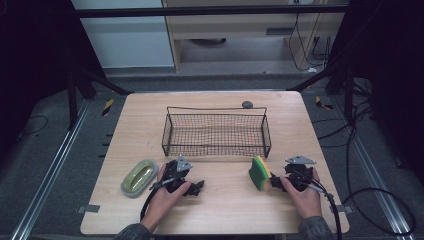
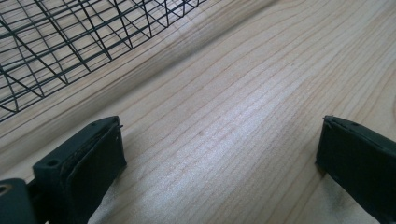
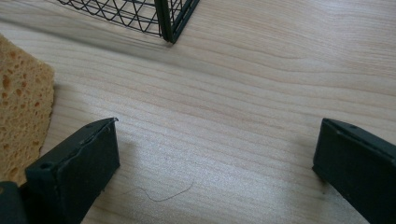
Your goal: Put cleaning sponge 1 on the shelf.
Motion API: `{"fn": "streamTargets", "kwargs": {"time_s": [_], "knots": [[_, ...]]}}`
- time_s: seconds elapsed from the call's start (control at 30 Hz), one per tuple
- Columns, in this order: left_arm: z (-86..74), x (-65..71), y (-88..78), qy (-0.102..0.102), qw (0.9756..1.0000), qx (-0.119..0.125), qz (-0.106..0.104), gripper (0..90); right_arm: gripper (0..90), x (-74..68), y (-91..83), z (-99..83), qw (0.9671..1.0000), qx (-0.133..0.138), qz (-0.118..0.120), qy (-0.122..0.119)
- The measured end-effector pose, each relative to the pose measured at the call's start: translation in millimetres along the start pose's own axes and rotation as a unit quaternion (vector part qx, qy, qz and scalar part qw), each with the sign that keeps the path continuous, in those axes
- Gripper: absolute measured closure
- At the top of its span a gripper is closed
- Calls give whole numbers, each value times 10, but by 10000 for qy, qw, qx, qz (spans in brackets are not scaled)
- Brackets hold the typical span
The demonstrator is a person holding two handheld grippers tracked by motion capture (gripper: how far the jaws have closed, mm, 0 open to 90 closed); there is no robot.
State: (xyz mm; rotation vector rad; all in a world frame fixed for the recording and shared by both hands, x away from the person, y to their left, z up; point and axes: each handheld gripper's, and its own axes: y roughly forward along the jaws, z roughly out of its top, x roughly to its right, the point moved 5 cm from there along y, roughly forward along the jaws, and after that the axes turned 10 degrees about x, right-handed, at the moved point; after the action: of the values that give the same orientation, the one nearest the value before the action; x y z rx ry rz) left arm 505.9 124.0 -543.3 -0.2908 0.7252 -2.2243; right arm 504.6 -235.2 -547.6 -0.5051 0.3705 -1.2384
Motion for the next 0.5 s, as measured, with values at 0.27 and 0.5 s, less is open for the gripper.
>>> {"fn": "streamTargets", "kwargs": {"time_s": [0.27, 0.5], "knots": [[168, -35, -260, 304, 9994, 32, 150, 39, 5, -1, 2, 2, 10000, -7, -5, 5], [340, -294, -704, 311, 9990, 27, 323, 46, 8, -4, 0, 1, 10000, 7, -21, -4]]}}
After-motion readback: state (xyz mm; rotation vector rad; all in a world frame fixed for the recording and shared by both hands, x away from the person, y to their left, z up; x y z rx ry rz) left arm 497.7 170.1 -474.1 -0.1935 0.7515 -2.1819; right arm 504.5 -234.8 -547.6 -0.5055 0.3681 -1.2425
